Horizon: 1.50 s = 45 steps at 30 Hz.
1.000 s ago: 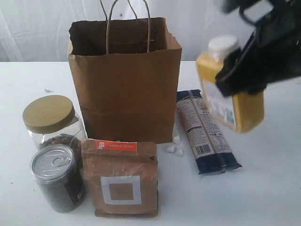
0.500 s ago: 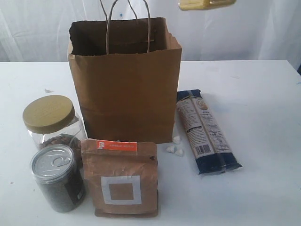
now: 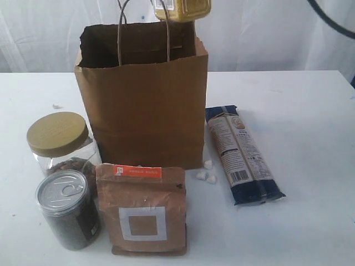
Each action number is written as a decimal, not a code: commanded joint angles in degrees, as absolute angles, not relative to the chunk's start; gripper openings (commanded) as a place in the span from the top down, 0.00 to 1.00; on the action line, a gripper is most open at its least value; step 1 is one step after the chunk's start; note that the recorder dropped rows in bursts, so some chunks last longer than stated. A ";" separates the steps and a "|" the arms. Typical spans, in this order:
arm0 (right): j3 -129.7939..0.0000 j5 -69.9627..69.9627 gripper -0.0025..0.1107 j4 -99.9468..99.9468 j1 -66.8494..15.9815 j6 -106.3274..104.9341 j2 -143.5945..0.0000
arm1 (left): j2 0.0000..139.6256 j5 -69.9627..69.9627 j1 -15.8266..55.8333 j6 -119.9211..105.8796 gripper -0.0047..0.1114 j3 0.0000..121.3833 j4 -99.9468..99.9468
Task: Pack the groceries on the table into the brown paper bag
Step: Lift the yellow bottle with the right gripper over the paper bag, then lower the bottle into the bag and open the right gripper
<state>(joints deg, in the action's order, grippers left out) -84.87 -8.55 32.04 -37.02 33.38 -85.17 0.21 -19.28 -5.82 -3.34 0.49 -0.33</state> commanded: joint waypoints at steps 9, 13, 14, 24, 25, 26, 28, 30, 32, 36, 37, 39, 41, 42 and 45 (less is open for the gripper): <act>-85.73 -1.11 0.98 33.25 -36.94 29.95 -89.58 | 0.00 -19.57 -5.28 -2.96 0.96 0.00 0.00; -85.73 -1.22 0.98 33.25 -36.94 28.13 -91.50 | 0.00 -19.57 -5.28 -2.96 0.96 0.00 0.00; -85.73 -1.32 0.98 33.25 -36.94 28.13 -91.61 | 0.00 -19.57 -5.28 -2.96 0.96 0.00 0.00; -85.73 -7.81 0.98 33.25 -36.04 28.23 -94.73 | 0.00 -19.57 -5.28 -2.96 0.96 0.00 0.00; -85.73 -9.42 0.98 33.25 -36.04 28.23 -94.73 | 0.00 -19.57 -5.28 -2.96 0.96 0.00 0.00; -85.73 -10.73 0.98 33.25 -36.04 28.23 -94.73 | 0.00 -19.57 -5.28 -2.96 0.96 0.00 0.00; -85.73 -11.42 0.96 33.25 -36.04 28.23 -94.73 | 0.00 -19.57 -5.28 -2.96 0.96 0.00 0.00; -85.73 -11.53 0.91 33.25 -36.04 28.23 -94.73 | 0.00 -19.57 -5.28 -2.96 0.96 0.00 0.00; -85.73 -11.53 0.84 33.25 -36.04 28.23 -94.73 | 0.00 -19.57 -5.28 -2.96 0.96 0.00 0.00; -85.73 -11.68 0.69 33.25 -36.04 28.23 -94.73 | 0.00 -19.57 -5.28 -2.96 0.96 0.00 0.00; -85.73 -11.71 0.65 33.25 -36.04 28.23 -94.73 | 0.00 -19.57 -5.28 -2.96 0.96 0.00 0.00; -85.73 -12.26 0.60 33.25 -36.04 28.23 -94.73 | 0.00 -19.57 -5.28 -2.96 0.96 0.00 0.00; -85.73 -12.80 0.56 33.25 -36.04 28.34 -94.86 | 0.00 -19.57 -5.28 -2.96 0.96 0.00 0.00; -85.73 -13.14 0.54 33.25 -36.04 28.62 -94.96 | 0.00 -19.57 -5.28 -2.96 0.96 0.00 0.00; -85.73 -13.92 0.54 33.25 -36.04 28.62 -95.39 | 0.00 -19.57 -5.28 -2.96 0.96 0.00 0.00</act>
<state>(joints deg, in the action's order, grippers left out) -84.87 -16.26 32.22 -36.60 28.93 -95.86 0.21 -19.28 -5.82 -3.34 0.49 -0.33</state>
